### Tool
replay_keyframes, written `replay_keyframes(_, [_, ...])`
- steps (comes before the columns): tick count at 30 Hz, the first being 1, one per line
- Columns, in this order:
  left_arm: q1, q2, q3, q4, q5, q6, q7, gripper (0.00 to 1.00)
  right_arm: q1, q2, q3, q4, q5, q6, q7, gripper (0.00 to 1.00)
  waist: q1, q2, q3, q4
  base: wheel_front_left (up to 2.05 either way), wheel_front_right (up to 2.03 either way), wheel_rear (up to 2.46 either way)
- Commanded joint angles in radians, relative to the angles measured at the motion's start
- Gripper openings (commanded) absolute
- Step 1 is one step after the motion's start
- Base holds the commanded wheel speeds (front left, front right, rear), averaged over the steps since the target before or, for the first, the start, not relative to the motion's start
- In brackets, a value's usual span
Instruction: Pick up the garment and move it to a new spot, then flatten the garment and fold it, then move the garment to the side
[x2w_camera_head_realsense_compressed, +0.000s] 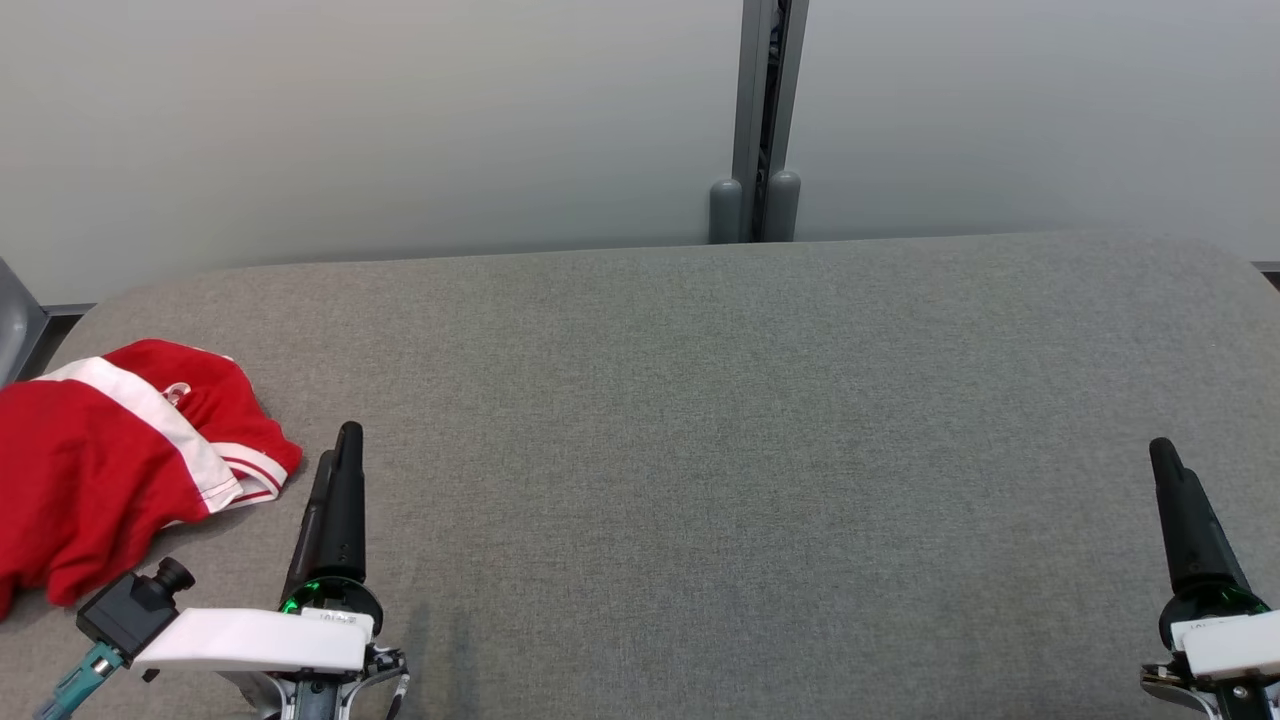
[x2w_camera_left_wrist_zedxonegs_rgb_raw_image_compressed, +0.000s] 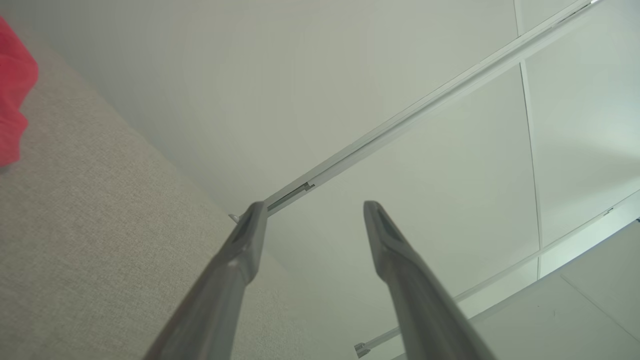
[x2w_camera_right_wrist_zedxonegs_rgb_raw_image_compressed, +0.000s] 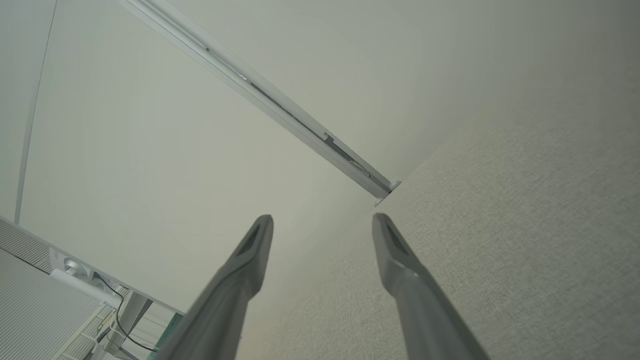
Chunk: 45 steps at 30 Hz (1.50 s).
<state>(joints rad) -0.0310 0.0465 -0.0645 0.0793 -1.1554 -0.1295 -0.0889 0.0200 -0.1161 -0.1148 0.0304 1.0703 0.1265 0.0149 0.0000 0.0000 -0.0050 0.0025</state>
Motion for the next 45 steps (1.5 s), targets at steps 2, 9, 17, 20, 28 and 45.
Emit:
replay_keyframes(2, [-0.036,0.005,-0.002,-0.011,0.048,-0.001,-0.008,1.0,-0.028,-0.021,0.009,-0.011,-0.05,0.004,-0.015,1.0,0.0,0.0,-0.001,0.0,0.0,0.0,0.0])
replay_keyframes(9, [-0.037,0.021,-0.017,-0.005,0.23,0.003,-0.027,1.0,-0.033,-0.029,0.033,0.018,-0.187,0.004,-0.045,1.0,0.0,0.0,-0.005,-0.001,0.0,0.0,0.0])
replay_keyframes(17, [-0.04,0.026,-0.023,0.027,0.351,0.002,-0.045,1.0,-0.042,-0.035,0.048,0.06,-0.292,0.005,-0.073,1.0,0.0,0.0,-0.012,-0.001,0.0,0.0,0.0])
replay_keyframes(20, [-0.041,0.029,-0.027,0.05,0.408,0.001,-0.054,1.0,-0.047,-0.037,0.06,0.078,-0.349,0.005,-0.088,1.0,0.0,0.0,-0.015,-0.002,0.0,0.0,0.0])
replay_keyframes(28, [-0.051,0.038,-0.03,0.101,0.51,0.0,-0.072,1.0,-0.058,-0.046,0.083,0.106,-0.453,0.005,-0.116,1.0,0.0,0.0,-0.02,-0.004,0.0,0.0,0.0])
replay_keyframes(45, [-0.071,0.041,-0.001,0.194,0.71,0.023,-0.107,1.0,-0.068,-0.05,0.12,0.164,-0.654,0.005,-0.171,1.0,0.0,0.0,-0.028,-0.004,0.0,0.0,0.0])
